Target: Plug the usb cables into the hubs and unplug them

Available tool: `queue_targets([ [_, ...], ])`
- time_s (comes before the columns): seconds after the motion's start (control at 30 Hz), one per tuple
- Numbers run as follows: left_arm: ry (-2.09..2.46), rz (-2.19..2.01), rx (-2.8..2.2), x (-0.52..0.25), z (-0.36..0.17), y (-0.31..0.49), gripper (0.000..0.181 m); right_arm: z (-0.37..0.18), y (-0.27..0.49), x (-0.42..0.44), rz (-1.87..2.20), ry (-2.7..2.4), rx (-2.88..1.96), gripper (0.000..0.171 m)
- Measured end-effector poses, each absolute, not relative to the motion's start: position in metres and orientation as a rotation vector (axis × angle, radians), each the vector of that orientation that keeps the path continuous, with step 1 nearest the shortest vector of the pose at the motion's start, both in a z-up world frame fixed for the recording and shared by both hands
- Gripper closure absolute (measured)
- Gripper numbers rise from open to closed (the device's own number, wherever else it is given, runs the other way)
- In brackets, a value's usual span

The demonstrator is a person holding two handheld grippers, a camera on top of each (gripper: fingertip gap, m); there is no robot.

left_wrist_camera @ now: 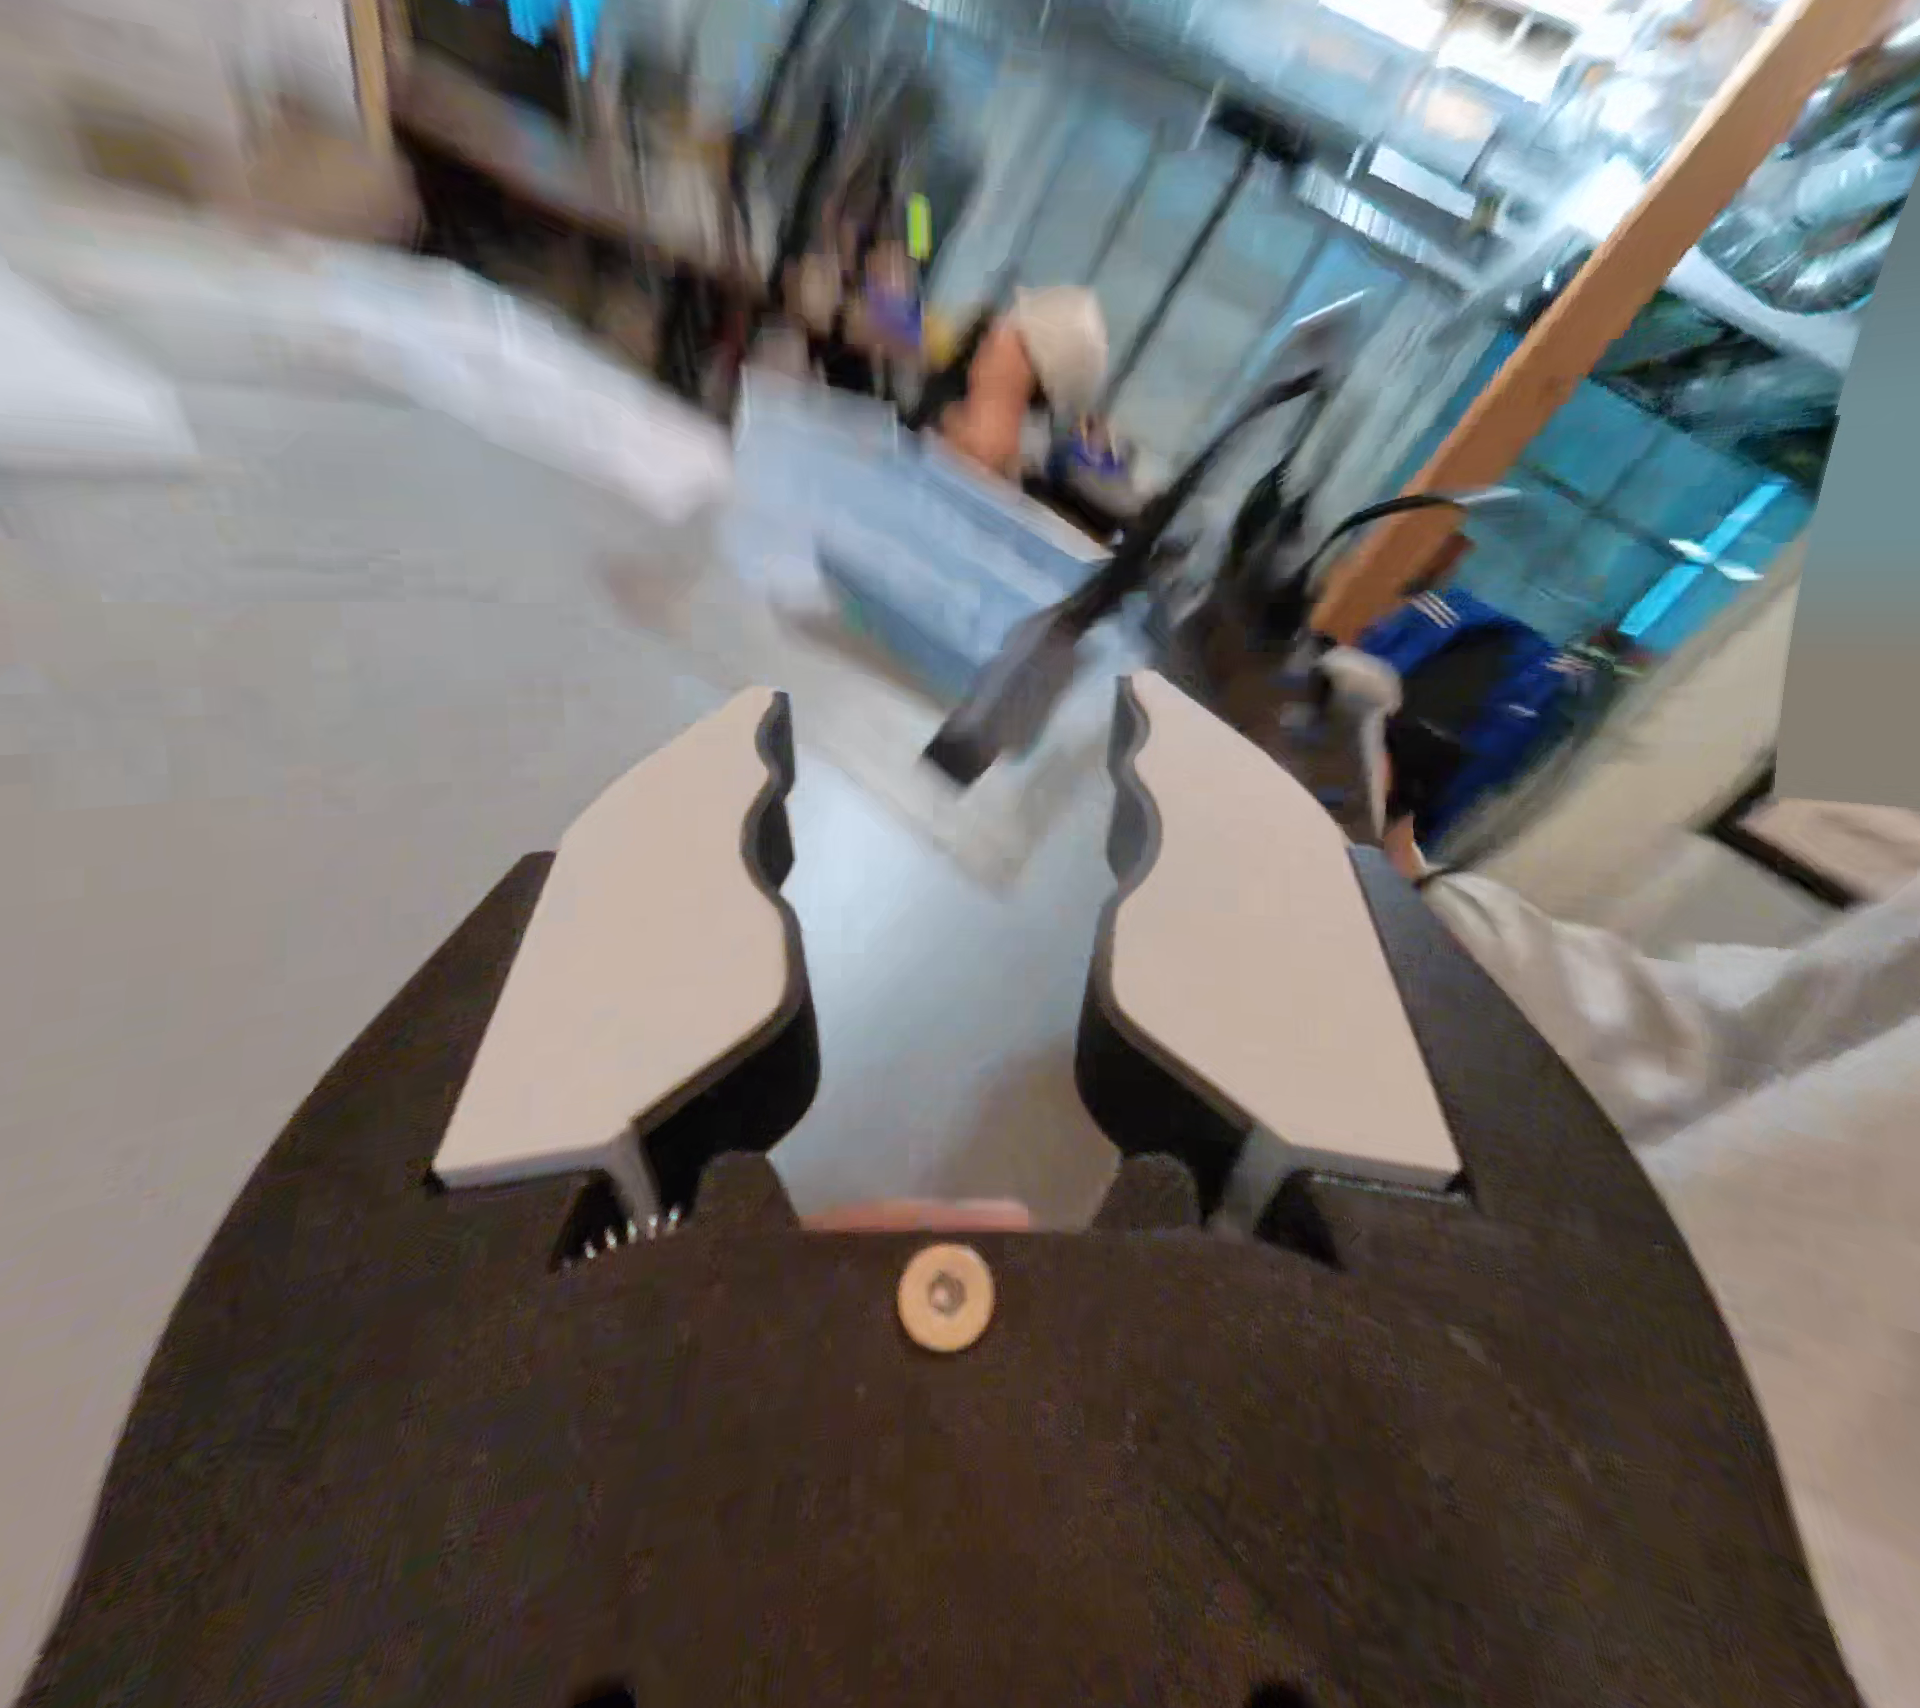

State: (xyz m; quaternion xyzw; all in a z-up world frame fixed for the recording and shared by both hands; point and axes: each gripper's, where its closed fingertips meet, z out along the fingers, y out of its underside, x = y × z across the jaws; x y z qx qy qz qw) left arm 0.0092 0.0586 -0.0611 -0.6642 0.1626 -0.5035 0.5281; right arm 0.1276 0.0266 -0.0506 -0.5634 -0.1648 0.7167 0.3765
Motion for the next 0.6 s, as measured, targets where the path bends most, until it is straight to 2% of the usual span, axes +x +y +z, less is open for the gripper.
queue_targets([
  [0.03, 0.394, -1.357, -1.742, 0.017, -0.085, 0.056, 0.125, -0.047, 0.017, 0.122, 1.851, -0.488, -1.414, 0.118],
  [0.1, 0.364, -1.740, -1.753, 0.037, -0.094, 0.037, 0.125, -0.045, 0.000, 0.111, 1.852, -0.616, -1.384, 0.118],
  [0.2, 0.313, -2.190, -1.721, 0.067, -0.098, 0.007, 0.105, -0.050, -0.017, 0.098, 1.844, -0.747, -1.398, 0.118],
  [0.27, 0.409, -2.326, -1.697, 0.085, -0.098, -0.018, 0.091, -0.051, -0.024, 0.093, 1.885, -0.773, -1.399, 0.117],
  [0.33, 0.452, -2.478, -1.582, 0.092, -0.085, -0.036, 0.087, -0.046, -0.029, 0.093, 1.986, -0.753, -1.367, 0.117],
  [0.5, 0.589, -2.505, -1.457, 0.100, -0.068, -0.058, 0.090, -0.053, -0.024, 0.090, 1.974, -0.740, -1.409, 0.117],
  [0.6, 0.536, -2.539, -1.392, 0.100, -0.060, -0.057, 0.108, -0.054, -0.031, 0.086, 2.013, -0.770, -1.412, 0.117],
])
